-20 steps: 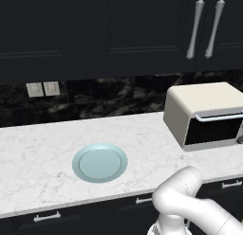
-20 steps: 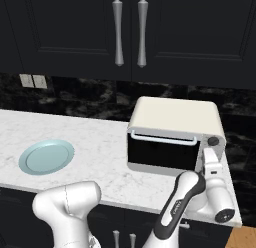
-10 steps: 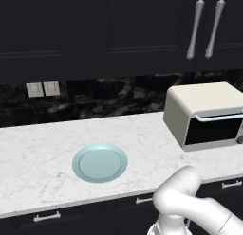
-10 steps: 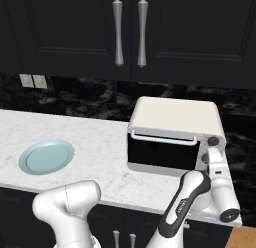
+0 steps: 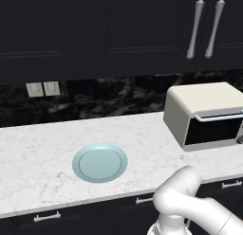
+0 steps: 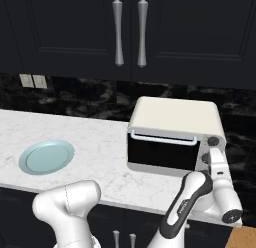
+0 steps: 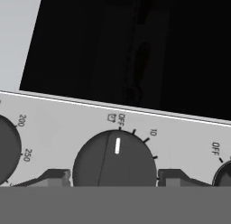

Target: Pick up the kebab skewer and baguette bread, and place them inside the toaster oven. Close the toaster oven door and start by setting the timer.

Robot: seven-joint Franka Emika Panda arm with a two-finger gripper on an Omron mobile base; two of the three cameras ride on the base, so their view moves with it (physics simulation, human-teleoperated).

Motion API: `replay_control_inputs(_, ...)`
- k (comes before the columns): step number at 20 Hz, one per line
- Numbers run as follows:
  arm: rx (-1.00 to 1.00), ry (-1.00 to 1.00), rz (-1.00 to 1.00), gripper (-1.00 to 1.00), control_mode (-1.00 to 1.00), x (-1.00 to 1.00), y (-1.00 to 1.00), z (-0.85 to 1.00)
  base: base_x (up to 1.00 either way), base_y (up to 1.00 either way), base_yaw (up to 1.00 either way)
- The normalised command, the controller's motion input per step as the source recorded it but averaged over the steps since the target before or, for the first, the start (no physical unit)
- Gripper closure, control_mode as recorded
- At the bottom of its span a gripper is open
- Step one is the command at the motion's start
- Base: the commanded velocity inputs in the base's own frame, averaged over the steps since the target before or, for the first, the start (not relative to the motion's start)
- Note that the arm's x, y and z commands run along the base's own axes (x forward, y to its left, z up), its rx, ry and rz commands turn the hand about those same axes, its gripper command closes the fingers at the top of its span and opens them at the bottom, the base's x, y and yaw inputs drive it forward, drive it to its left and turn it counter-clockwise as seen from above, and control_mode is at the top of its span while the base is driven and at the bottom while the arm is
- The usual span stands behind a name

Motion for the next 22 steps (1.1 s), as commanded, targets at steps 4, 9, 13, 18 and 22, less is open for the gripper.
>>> replay_control_inputs(4,0.00,0.00,-0.07,1.00,-1.00,-0.11,0.38,0.00,0.00,0.00,0.00)
replay_control_inputs(9,0.02,0.00,-0.11,1.00,-1.00,-0.06,0.31,0.00,0.00,0.00,0.00)
replay_control_inputs(13,0.07,0.00,-0.10,1.00,-1.00,0.00,0.24,0.00,0.00,0.00,0.00)
replay_control_inputs(18,0.13,0.00,-0.01,1.00,-1.00,0.00,0.15,0.00,0.00,0.00,0.00)
replay_control_inputs(22,0.15,0.00,0.00,1.00,-1.00,0.00,0.21,0.00,0.00,0.00,0.00)
